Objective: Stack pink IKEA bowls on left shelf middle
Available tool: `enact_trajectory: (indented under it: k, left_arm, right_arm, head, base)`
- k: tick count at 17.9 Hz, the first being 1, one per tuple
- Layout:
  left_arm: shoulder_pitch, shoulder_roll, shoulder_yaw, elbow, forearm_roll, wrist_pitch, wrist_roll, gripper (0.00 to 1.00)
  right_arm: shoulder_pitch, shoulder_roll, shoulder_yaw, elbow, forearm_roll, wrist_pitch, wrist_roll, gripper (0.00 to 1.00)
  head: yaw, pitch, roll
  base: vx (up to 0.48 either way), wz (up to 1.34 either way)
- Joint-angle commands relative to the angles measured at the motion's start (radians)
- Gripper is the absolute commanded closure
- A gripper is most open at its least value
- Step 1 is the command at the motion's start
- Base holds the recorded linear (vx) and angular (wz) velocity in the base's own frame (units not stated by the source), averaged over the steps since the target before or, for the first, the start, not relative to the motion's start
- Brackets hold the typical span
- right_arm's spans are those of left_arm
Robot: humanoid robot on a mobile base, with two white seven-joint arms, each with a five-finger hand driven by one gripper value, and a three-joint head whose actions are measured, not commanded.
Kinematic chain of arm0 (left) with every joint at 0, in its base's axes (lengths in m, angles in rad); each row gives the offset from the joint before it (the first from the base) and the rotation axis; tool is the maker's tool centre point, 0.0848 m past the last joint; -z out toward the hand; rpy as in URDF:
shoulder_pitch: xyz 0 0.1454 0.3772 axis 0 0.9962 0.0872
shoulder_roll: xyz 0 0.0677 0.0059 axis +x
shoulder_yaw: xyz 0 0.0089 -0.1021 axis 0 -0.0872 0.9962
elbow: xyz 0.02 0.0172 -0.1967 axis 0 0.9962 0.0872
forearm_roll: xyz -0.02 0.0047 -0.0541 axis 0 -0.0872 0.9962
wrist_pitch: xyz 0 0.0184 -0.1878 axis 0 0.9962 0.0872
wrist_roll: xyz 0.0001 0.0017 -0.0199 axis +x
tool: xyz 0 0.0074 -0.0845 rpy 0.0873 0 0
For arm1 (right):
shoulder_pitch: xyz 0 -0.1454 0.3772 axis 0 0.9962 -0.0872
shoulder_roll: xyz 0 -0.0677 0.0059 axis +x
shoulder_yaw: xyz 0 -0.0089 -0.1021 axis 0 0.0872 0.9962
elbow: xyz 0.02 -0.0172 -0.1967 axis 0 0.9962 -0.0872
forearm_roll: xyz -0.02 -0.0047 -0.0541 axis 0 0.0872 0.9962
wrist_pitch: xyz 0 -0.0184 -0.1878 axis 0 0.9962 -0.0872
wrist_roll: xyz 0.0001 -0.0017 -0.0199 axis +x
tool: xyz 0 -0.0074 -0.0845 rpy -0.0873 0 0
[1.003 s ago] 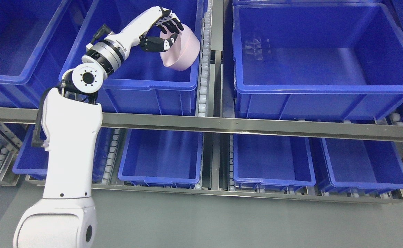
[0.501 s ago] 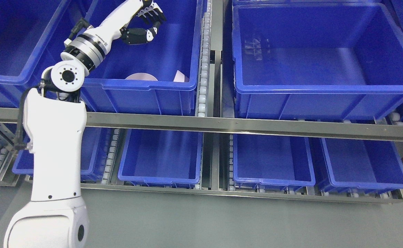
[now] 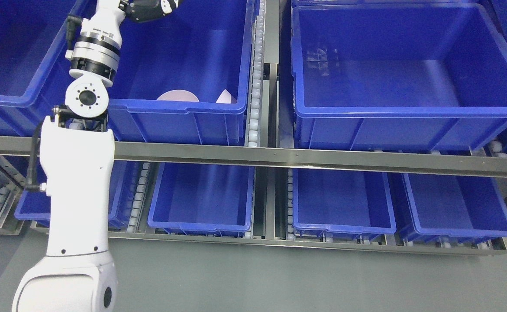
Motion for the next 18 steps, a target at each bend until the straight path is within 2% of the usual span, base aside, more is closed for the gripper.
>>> enact_trajectory:
  k: [1,3,5,10,18]
  left_arm:
    - [0.110,0.003,-0.086,-0.022,0.268,0.044,0.157,0.07]
    - [0.162,0.003,-0.087,-0.056,0.280,0.047,0.154,0.07]
    - [0.203,0.003,-0.098,-0.114,0.298,0.102,0.144,0.07]
    - [0.236,0.003,-0.129,-0.167,0.298,0.170,0.088,0.07]
    - [0.231,0.003,-0.150,-0.193,0.298,0.179,0.088,0.05]
  right_arm:
    - [0.000,-0.017,-0.009,0.000,0.008,0.001,0.001,0.00]
    - [0.000,-0.017,-0.009,0.000,0.008,0.001,0.001,0.00]
    - [0.000,-0.017,-0.009,0.000,0.008,0.001,0.001,0.00]
    - [0.000,-0.017,-0.011,0.000,0.008,0.001,0.001,0.00]
    - [0.000,-0.017,-0.009,0.000,0.008,0.001,0.001,0.00]
  head:
    - [0.0000,0.000,0.000]
    - [0.0000,0.000,0.000]
    - [0.0000,0.000,0.000]
    - [0.0000,0.000,0.000]
    - [0.0000,0.000,0.000]
  base:
    - [0.000,0.00]
    - [0.000,0.00]
    - [0.000,0.00]
    - [0.007,-0.03]
    - [0.048,-0.08]
